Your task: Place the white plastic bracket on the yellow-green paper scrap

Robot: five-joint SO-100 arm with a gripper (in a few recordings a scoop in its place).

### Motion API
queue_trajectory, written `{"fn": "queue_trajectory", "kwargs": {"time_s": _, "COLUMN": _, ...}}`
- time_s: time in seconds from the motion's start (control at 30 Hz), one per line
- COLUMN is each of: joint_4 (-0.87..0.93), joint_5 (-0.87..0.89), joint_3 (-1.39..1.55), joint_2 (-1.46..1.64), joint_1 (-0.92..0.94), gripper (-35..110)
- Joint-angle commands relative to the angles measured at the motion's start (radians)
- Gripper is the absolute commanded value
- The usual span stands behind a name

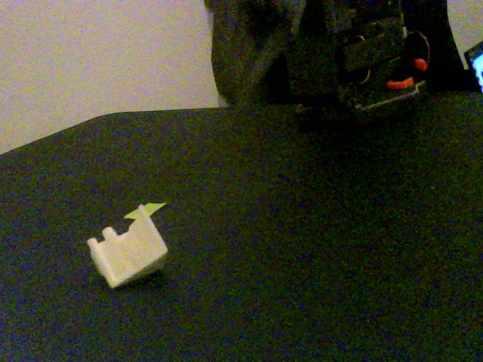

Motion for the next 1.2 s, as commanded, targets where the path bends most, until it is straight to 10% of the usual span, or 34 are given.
{"fn": "queue_trajectory", "kwargs": {"time_s": 0.0, "joint_4": 0.026, "joint_5": -0.021, "joint_3": -0.345, "joint_2": -0.267, "joint_1": 0.012, "gripper": 0}}
{"fn": "queue_trajectory", "kwargs": {"time_s": 0.57, "joint_4": 0.253, "joint_5": 0.137, "joint_3": -1.355, "joint_2": -1.249, "joint_1": -0.015, "gripper": 0}}
{"fn": "queue_trajectory", "kwargs": {"time_s": 1.17, "joint_4": 0.546, "joint_5": 0.279, "joint_3": -1.890, "joint_2": -1.617, "joint_1": -0.061, "gripper": 1}}
